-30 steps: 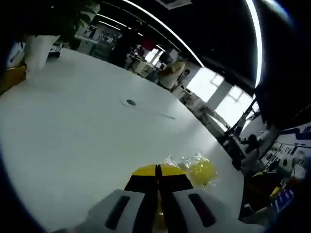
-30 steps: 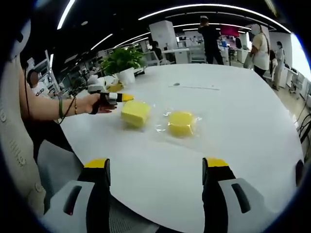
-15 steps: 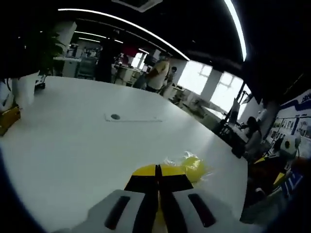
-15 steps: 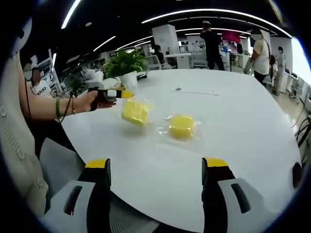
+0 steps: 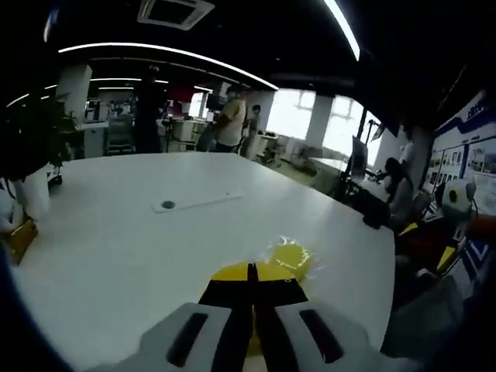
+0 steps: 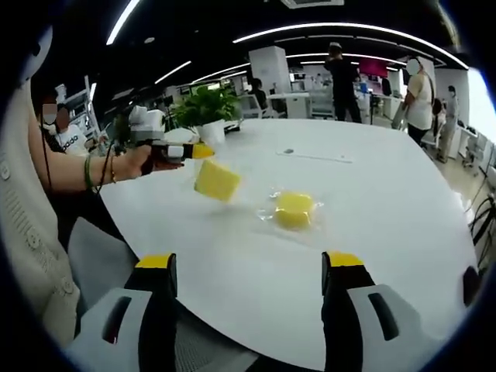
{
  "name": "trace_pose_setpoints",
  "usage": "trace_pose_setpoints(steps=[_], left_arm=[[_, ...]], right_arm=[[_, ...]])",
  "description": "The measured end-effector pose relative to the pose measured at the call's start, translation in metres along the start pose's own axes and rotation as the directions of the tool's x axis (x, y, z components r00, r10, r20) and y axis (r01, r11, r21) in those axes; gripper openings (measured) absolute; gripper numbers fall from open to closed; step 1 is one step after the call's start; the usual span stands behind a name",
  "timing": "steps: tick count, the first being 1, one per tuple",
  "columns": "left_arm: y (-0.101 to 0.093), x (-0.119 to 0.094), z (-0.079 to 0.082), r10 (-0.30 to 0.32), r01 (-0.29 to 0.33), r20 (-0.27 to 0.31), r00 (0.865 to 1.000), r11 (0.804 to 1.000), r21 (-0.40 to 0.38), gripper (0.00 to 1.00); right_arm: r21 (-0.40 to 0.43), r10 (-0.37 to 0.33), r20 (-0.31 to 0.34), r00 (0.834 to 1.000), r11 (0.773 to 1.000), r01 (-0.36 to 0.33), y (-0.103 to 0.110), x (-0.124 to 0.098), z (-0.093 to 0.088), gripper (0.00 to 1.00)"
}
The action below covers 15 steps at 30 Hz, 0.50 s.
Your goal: Compare the silicone blocks by pressing each to a similar depth, holding the contact briefly, and releasing to observe deformation and rebound differences across the visible hardness samples.
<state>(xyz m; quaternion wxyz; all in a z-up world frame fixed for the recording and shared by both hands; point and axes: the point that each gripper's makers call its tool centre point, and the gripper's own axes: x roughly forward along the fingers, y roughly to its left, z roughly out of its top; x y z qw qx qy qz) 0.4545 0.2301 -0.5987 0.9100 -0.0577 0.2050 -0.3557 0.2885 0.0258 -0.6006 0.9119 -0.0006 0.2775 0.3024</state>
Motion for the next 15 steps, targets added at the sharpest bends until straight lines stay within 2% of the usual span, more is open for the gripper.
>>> trace_pose_setpoints(steps=[6,15], left_arm=[[0.0,-0.012,0.007,0.014,-0.014,0.006,1.0,1.0,0.015,0.0],[-0.013,-0.031,0.023,0.002,-0.002,0.021,1.0,0.999,0.042,0.0]], right_arm=[[-0.012,-0.001,0.015,1.0,1.0,0.001,0.003,-0.006,0.001,0.71],[-0.021,0.011,0.034,0.999,1.0,-0.01,0.007,-0.014,0.002,0.72]])
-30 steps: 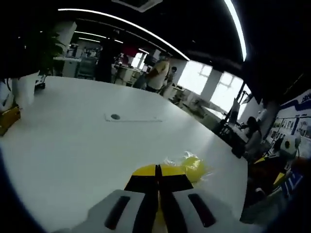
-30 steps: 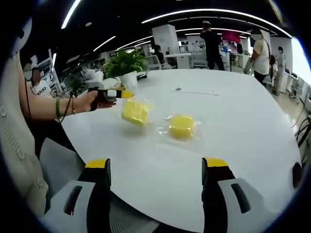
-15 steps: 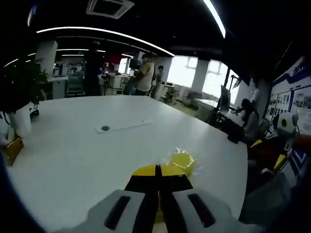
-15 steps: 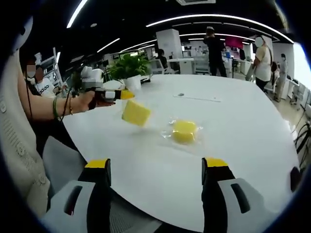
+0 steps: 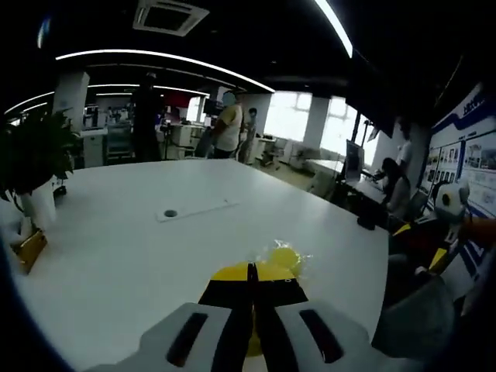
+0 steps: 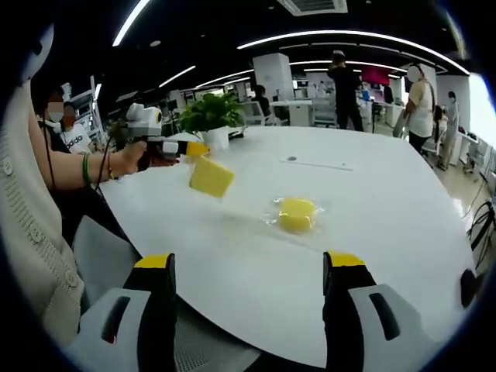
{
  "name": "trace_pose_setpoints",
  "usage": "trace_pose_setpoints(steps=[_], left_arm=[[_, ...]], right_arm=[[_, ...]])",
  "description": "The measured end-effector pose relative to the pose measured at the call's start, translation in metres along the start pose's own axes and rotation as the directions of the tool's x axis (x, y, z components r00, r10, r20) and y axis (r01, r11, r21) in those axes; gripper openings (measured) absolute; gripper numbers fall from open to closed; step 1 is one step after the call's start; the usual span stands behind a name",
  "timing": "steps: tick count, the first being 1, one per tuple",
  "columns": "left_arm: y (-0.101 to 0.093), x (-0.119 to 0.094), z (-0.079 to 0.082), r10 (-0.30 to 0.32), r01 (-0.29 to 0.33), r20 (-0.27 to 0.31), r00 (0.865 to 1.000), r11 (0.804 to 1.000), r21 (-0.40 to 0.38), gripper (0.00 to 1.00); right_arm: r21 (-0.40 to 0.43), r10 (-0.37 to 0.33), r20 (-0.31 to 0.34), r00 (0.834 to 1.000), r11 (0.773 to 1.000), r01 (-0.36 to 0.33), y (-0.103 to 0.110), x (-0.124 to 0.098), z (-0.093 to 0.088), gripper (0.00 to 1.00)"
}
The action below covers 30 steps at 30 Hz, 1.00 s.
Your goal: Compare the silicone blocks by pressing each to a similar depth, holding the contact briefly, and releasing to observe deformation and rebound differences across the visible hardness samples.
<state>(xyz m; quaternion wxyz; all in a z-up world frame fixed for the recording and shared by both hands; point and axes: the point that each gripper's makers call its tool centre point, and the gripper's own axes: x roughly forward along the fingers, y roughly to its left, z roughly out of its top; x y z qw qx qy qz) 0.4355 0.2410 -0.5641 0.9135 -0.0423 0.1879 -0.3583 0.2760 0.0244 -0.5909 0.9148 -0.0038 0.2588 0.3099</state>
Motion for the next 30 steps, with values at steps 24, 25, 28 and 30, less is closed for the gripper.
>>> trace_pose_setpoints(steps=[24,25,28,30], left_arm=[[-0.075,-0.026,0.056,-0.214,0.215,-0.025,0.976,0.965,0.149,0.0],[-0.076,-0.026,0.057,-0.216,0.217,-0.027,0.976,0.963,0.159,0.0],[-0.082,-0.025,0.06,-0.237,0.241,-0.042,0.971,0.953,0.183,0.0],[-0.082,-0.025,0.062,-0.236,0.242,-0.055,0.97,0.946,0.216,0.0]], right_arm=[[-0.069,0.01,0.039,0.999,0.998,-0.007,-0.002,-0.008,0.012,0.72],[-0.07,0.012,0.04,0.999,0.997,-0.009,-0.001,-0.007,0.012,0.72],[-0.077,0.025,0.044,0.999,0.997,-0.022,0.001,-0.004,0.016,0.72],[-0.085,0.033,0.045,0.998,0.996,-0.029,0.001,-0.001,0.02,0.72]])
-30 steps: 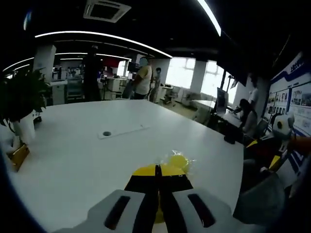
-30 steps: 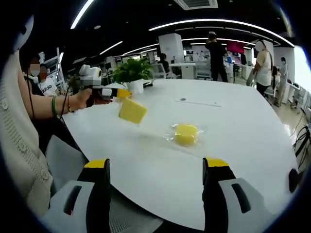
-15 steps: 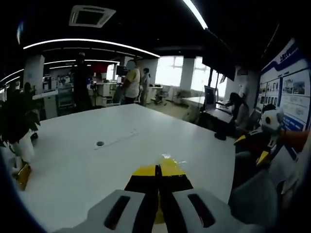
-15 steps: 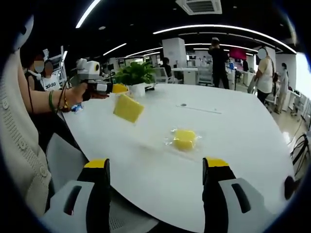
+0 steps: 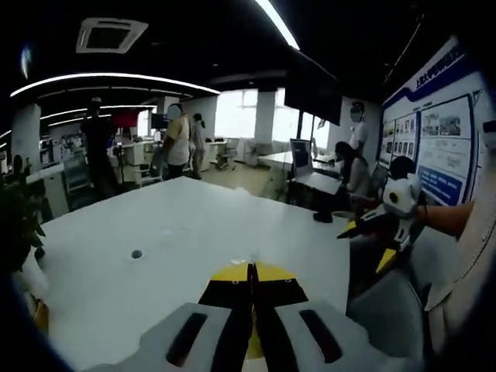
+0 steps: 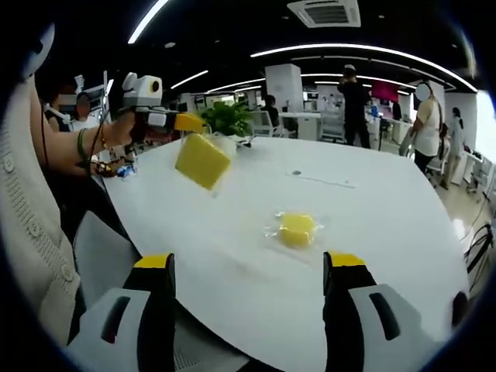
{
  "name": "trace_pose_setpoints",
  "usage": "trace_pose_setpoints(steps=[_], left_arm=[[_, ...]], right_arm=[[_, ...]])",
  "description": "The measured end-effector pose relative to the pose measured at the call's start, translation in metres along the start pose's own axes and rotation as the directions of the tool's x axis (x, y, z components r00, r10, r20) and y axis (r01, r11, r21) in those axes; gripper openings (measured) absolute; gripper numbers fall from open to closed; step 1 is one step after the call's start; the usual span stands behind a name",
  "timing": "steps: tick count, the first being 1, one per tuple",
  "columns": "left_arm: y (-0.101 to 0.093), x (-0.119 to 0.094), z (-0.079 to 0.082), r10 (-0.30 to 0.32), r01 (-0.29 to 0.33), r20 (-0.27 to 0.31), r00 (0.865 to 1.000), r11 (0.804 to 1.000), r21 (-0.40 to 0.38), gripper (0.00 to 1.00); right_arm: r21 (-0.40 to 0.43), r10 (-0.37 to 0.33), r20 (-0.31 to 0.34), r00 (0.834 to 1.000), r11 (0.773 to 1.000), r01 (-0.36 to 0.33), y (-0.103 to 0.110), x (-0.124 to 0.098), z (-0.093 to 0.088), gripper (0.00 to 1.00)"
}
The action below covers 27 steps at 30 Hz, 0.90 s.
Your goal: Compare the silicone blocks by pressing each to a similar depth, holding the contact briefly, and releasing to observe deformation and rebound differences across the visible hardness samples.
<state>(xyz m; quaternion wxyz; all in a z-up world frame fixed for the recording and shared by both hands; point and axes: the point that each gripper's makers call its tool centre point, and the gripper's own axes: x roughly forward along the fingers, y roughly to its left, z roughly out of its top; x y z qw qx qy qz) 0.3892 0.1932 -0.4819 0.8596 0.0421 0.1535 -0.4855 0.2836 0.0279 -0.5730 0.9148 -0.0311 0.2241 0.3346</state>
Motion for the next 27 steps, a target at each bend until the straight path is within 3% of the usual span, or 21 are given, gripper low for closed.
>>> trace_pose_setpoints(steps=[15,27], left_arm=[[-0.001,0.008,0.004,-0.049,0.052,-0.05,0.998,0.997,0.049,0.0],[-0.011,0.013,0.008,-0.099,0.106,-0.077,0.992,0.991,0.086,0.0]], right_arm=[[-0.102,0.068,-0.018,0.998,0.992,-0.07,-0.009,0.011,0.036,0.75],[-0.202,0.174,-0.056,0.983,0.962,-0.181,-0.004,0.026,0.076,0.77]])
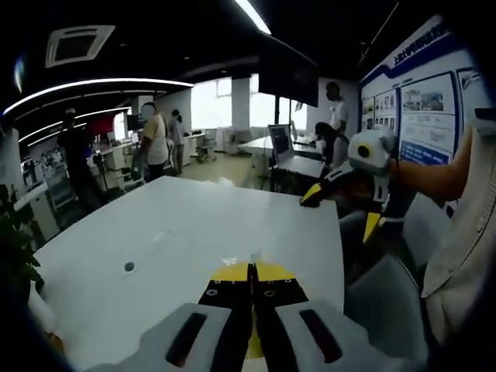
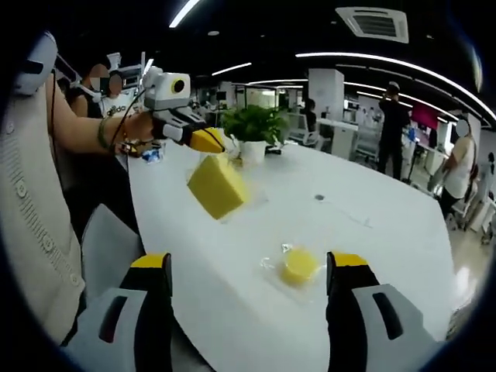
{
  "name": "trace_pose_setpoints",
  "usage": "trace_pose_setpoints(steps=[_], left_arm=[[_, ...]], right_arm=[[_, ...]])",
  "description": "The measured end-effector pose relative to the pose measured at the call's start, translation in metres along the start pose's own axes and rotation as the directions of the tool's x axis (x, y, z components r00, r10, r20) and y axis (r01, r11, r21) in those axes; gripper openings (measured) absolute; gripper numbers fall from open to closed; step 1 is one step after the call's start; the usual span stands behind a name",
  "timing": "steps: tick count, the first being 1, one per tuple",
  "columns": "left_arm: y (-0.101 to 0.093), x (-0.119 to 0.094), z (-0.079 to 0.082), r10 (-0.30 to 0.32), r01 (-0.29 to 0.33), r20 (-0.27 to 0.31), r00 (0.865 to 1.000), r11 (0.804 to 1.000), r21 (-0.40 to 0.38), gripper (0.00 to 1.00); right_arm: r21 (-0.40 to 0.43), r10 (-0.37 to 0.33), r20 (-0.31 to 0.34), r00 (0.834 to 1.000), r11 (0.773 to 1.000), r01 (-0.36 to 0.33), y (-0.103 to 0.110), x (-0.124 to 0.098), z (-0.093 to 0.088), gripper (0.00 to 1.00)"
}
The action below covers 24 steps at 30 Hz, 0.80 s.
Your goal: Compare the silicone blocks by pressing each to a similar depth, holding the contact briefly, and releasing to observe deformation and rebound differences across the visible hardness samples.
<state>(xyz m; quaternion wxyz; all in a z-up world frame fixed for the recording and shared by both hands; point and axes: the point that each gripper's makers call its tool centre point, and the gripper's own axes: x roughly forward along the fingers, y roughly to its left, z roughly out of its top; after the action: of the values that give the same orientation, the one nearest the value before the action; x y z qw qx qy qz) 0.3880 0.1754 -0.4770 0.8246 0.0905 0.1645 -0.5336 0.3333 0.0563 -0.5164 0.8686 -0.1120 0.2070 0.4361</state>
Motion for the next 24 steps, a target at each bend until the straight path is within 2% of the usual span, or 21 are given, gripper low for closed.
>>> trace_pose_setpoints(steps=[10,15,19,24], left_arm=[[-0.012,0.004,0.004,-0.036,0.036,-0.016,0.999,0.999,0.019,0.0],[-0.011,0.004,0.006,-0.051,0.052,-0.016,0.999,0.998,0.022,0.0],[-0.02,0.007,0.011,-0.066,0.066,-0.011,0.998,0.997,0.025,0.0],[-0.02,0.008,0.012,-0.076,0.076,-0.008,0.997,0.997,0.027,0.0]], right_arm=[[-0.08,0.085,-0.034,0.996,0.993,-0.088,0.007,0.026,0.019,0.77],[-0.11,0.123,-0.055,0.991,0.986,-0.129,0.012,0.039,0.025,0.76],[-0.135,0.155,-0.069,0.986,0.977,-0.163,0.018,0.048,0.029,0.75],[-0.159,0.182,-0.086,0.979,0.968,-0.194,0.021,0.06,0.033,0.75]])
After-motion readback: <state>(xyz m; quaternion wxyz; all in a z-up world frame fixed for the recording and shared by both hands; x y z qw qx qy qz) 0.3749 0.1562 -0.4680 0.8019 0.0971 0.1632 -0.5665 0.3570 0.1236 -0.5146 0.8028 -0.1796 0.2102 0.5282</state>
